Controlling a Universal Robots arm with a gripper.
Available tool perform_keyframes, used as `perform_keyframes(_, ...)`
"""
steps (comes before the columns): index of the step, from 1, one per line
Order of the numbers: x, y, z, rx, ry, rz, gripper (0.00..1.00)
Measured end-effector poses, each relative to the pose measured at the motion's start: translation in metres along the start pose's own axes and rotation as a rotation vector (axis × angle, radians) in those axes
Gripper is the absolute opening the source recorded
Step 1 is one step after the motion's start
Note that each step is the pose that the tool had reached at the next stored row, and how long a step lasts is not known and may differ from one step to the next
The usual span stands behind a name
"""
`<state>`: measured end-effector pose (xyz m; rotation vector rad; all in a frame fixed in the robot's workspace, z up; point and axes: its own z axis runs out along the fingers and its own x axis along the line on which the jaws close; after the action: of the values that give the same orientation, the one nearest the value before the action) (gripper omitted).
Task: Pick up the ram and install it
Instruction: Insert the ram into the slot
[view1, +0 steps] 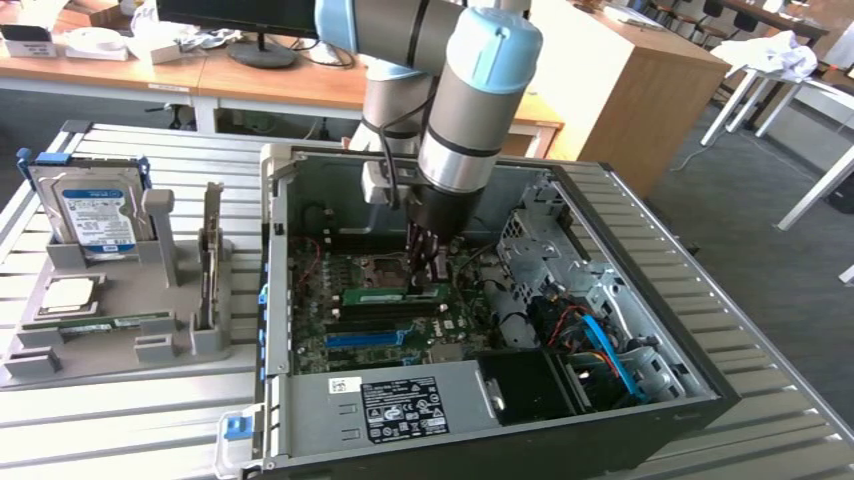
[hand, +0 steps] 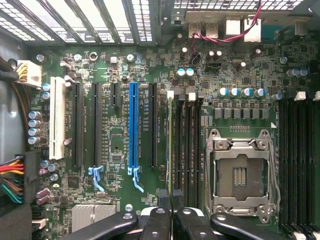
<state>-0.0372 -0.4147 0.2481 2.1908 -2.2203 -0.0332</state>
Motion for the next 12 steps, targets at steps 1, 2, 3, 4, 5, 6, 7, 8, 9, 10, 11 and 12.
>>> perform_keyframes(1,0.0,-0.0001,0.0006,0.0,-0.0001,0.0,0.12)
perform_keyframes(2,0.0,-0.0001,0.0014,-0.0001,0.0001,0.001,0.12)
perform_keyframes(3,0.0,-0.0001,0.0023,-0.0001,0.0001,0.001,0.12)
perform_keyframes(4,0.0,-0.0002,0.0029,-0.0001,0.0,0.002,0.12)
perform_keyframes(5,0.0,-0.0002,0.0035,-0.0001,0.0001,0.003,0.12)
perform_keyframes(6,0.0,-0.0002,0.0042,-0.0001,0.0001,0.003,0.12)
perform_keyframes(7,0.0,-0.0002,0.0048,0.0,0.0,0.004,0.12)
perform_keyframes(8,0.0,-0.0003,0.0054,0.0,0.0,0.005,0.12)
perform_keyframes(9,0.0,-0.0003,0.006,0.0,-0.0001,0.006,0.12)
perform_keyframes(10,0.0,-0.0003,0.0066,-0.0001,-0.0001,0.006,0.12)
perform_keyframes(11,0.0,-0.0003,0.0071,-0.0001,-0.0001,0.007,0.12)
perform_keyframes(12,0.0,-0.0003,0.0071,-0.0002,0.0002,0.008,0.12)
